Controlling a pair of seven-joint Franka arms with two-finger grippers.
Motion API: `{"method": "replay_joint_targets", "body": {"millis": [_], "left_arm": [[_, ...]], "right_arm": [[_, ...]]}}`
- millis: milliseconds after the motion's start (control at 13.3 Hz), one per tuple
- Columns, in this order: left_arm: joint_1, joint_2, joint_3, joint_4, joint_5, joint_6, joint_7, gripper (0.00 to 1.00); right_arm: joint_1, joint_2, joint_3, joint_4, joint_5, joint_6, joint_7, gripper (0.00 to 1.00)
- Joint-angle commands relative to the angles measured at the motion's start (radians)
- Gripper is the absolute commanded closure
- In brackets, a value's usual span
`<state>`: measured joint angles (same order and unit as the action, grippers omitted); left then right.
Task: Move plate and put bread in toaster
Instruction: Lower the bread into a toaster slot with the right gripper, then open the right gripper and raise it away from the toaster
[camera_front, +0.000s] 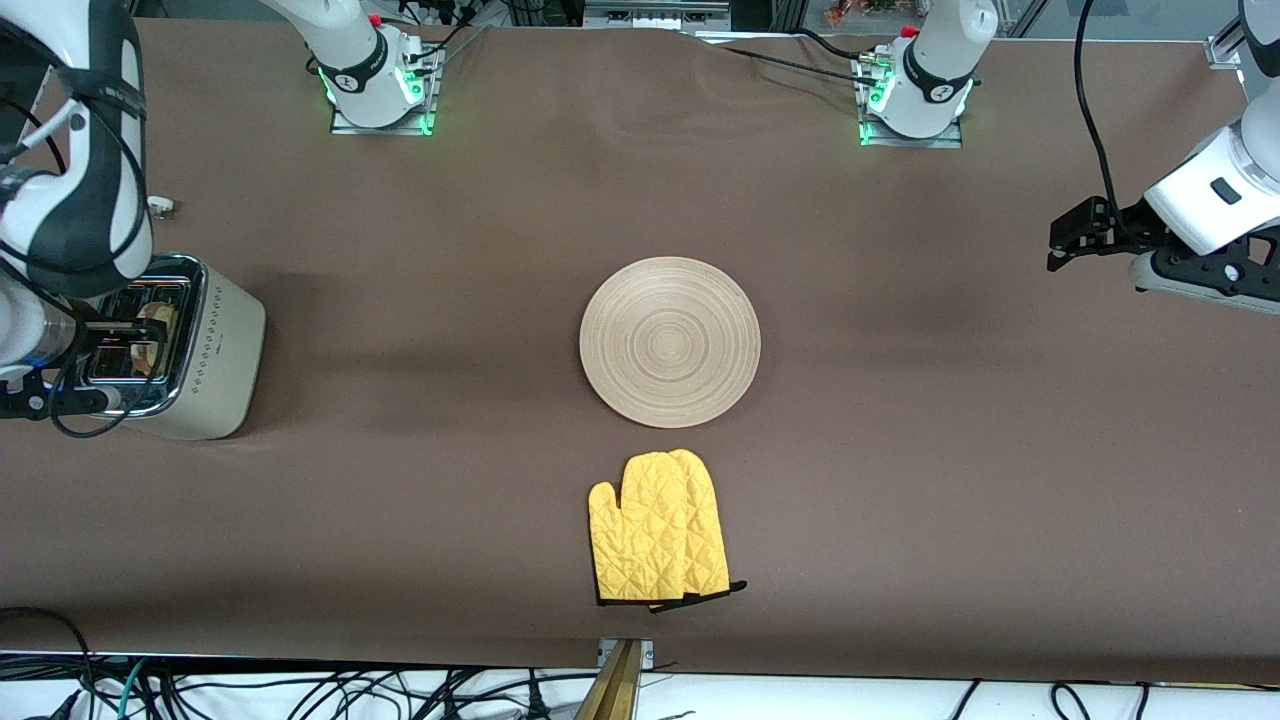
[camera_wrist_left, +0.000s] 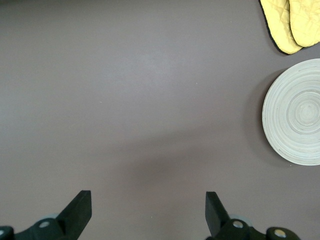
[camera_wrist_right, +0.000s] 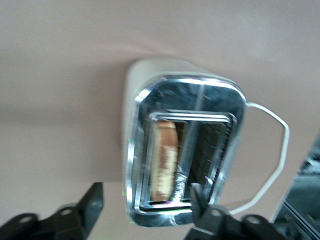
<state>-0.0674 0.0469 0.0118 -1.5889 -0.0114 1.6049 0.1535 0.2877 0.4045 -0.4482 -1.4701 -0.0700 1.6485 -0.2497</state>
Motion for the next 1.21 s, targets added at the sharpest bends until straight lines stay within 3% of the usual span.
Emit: {"method": "replay_joint_targets", "body": {"millis": [0,301,678,1130], "left_arm": [[-0.008,0.011,0.0,0.03,0.022,-0.016,-0.012,0.0],[-0.006,0.011,0.0,0.03,0.022,-0.016,-0.012,0.0],[-0.006,0.011,0.0,0.03,0.022,-0.016,-0.012,0.0],[-0.006,0.011,0.0,0.029,0.022,-0.016,-0.012,0.0]], "right_arm": [[0.016,-0.126,0.035,-0.002,0.096,-0.056,-0.04,0.0],[0.016,-0.233,0.106,-0.019,0.153,-0.142,-0.007,0.0],[0.018,-0.253,0.16,-0.056,0.165,-0.142,0.073,0.0],[0.018,-0.268,0.164,-0.056,0.154,-0.144,0.087,0.0]]}}
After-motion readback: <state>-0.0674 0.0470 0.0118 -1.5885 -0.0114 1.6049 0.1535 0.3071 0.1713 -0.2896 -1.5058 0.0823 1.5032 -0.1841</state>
